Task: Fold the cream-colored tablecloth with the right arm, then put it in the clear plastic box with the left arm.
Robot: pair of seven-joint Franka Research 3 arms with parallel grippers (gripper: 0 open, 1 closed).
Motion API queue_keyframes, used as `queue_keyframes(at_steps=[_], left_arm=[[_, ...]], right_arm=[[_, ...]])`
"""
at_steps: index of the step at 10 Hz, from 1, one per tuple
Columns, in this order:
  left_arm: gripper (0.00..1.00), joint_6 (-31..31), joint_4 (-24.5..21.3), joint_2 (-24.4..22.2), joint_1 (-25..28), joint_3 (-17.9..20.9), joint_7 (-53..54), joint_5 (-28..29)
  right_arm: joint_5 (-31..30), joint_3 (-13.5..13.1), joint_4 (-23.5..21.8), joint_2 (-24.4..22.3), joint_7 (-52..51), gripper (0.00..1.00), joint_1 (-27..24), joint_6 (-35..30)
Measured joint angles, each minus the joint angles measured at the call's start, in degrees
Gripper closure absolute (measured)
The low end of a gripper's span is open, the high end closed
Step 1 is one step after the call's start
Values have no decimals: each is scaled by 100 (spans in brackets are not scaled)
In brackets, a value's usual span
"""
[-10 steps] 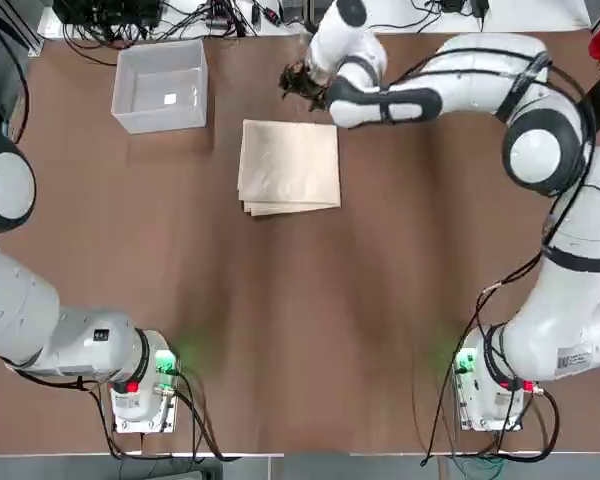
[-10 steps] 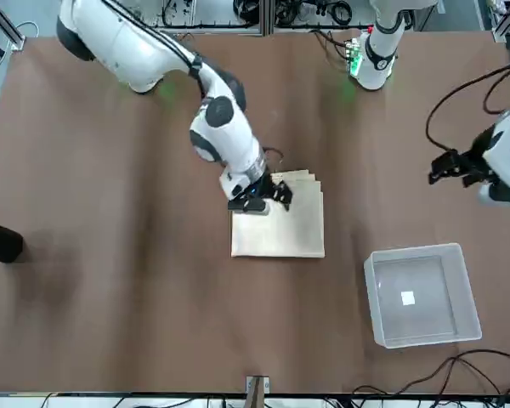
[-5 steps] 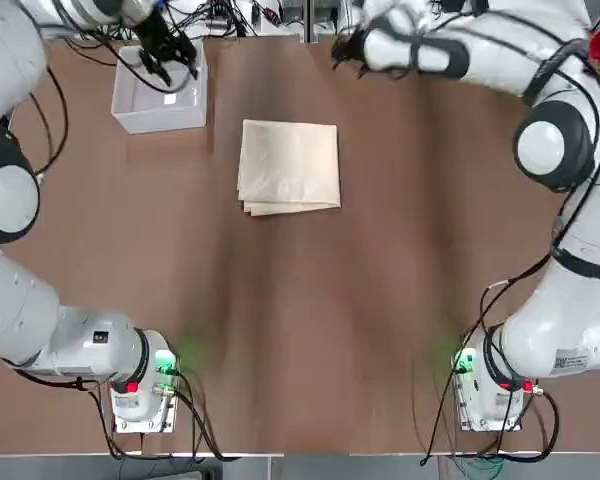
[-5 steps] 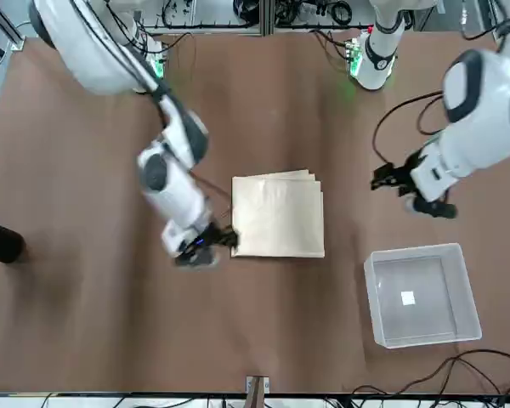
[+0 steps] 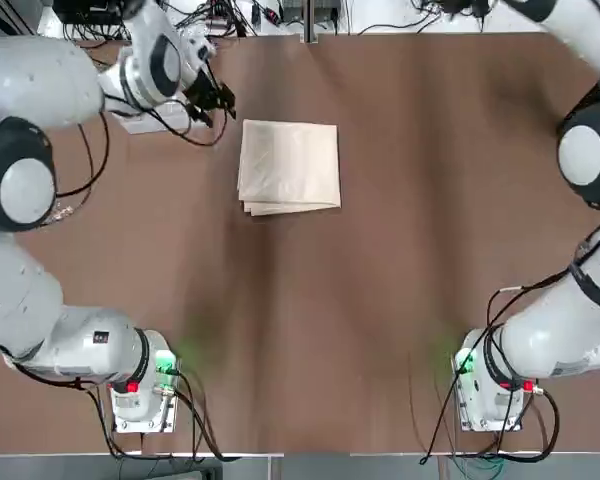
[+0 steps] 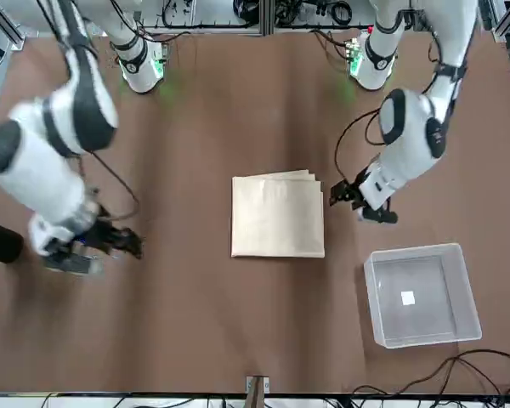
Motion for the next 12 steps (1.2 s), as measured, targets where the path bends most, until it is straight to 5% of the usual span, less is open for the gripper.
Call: queue_keyframes(at_steps=[2,5,12], left_arm=[[0,607,46,582,11,-12,38,0],[0,1035,305,1167,32,-175,54,0],[0,1981,448,2030,6,-505,21,0]], right_arm=[[-2,-566,-5,-402,-727,0,-68,-692],[-3,-1082,-52,-796,-1641,0,-152,-1535],[-322,-1218,-243,-818,-2116,0,-263,-1484]])
